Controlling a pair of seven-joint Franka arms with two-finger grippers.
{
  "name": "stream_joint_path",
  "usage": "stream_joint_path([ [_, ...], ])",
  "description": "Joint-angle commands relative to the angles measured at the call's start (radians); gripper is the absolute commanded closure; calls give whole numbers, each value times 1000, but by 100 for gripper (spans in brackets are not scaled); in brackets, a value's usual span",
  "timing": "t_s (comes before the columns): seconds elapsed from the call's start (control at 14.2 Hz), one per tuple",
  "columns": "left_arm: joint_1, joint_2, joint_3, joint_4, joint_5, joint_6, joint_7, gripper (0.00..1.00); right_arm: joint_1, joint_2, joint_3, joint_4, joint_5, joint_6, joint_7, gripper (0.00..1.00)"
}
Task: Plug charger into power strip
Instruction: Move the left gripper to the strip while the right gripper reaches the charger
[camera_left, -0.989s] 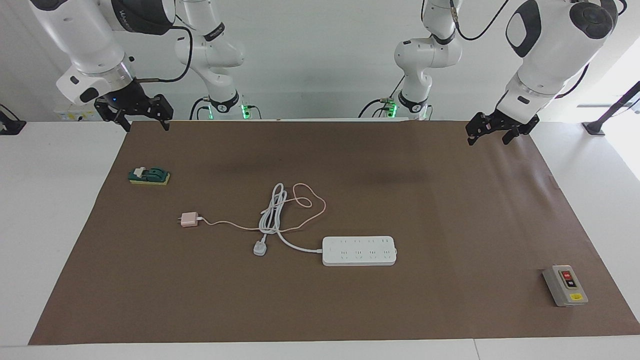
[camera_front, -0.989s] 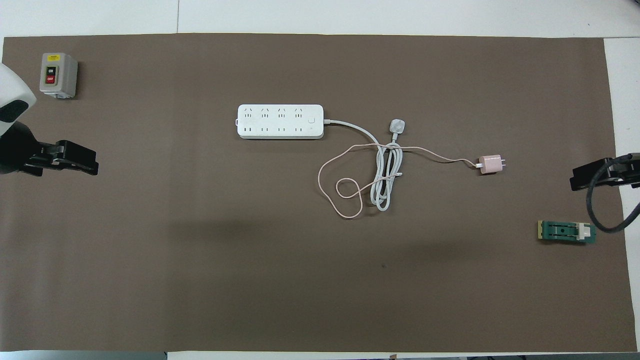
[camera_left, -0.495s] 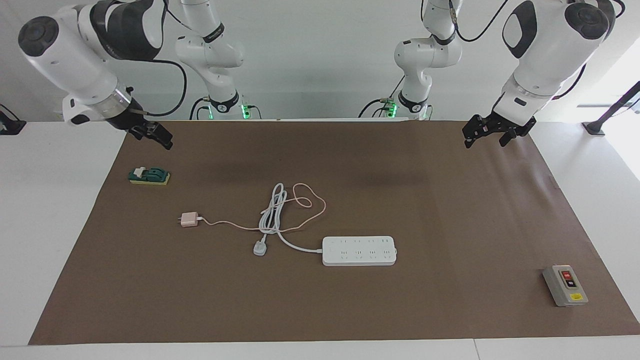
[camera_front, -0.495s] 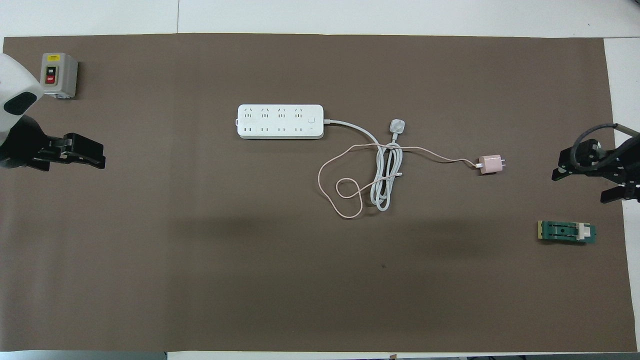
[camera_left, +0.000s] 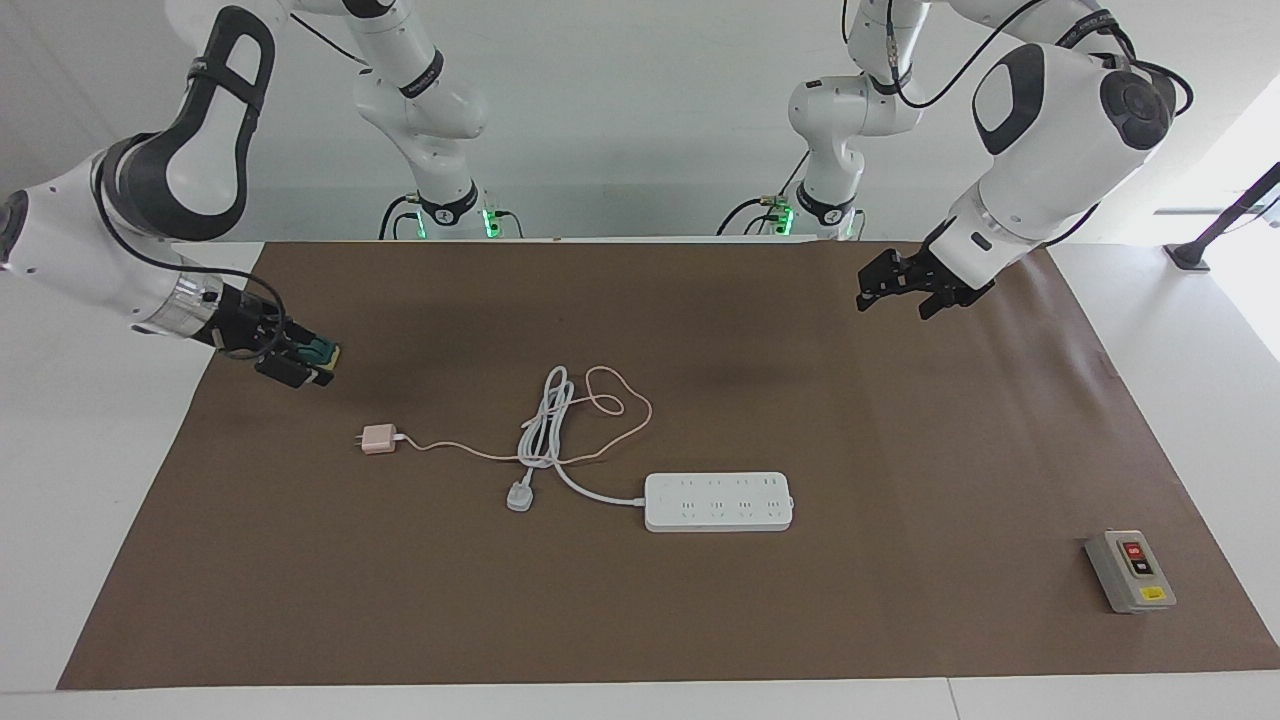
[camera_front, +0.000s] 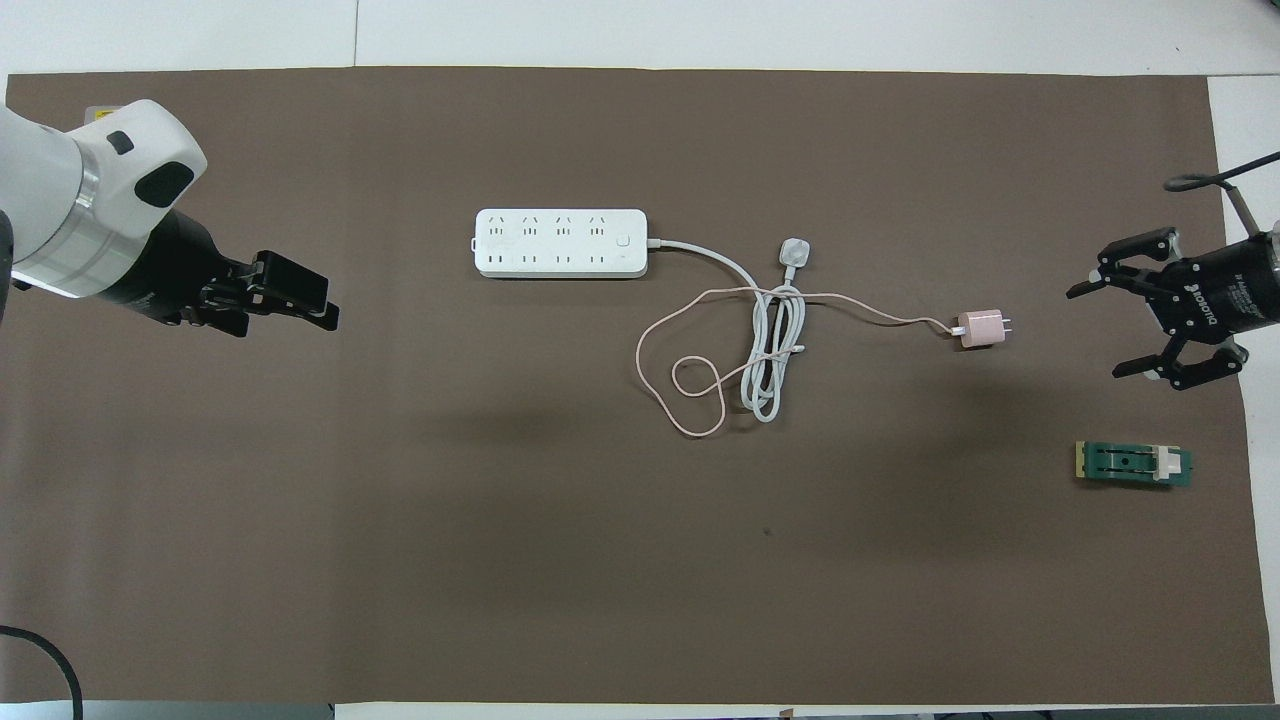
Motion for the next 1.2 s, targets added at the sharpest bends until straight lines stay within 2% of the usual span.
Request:
stream_joint_path([
  [0.0,11,63,5,39,-124,28,32,0,-43,93,13,9,56,57,29,0],
  [0.07,22,86,5,47,-167,37,55,0,-43,117,13,9,75,69,32,0],
  [0.42,33,184,6,46,-646,55,152,0,-43,229,11,4,203,75,40,0],
  [0.57,43,212,9,0,-841,55,164,0,-65,259,11,3,240,74,35,0],
  [0.71,60,215,9,-89,-955,57,308,0,-57,262,11,1,244,92,35,0],
  [0.85,73,221,9,-187,-1035,45,587,0,-59,291,11,1,276,109,27,0],
  [1.13,85,266,9,-286,-1194,35,776,0,-50,308,11,-2,287,135,7,0],
])
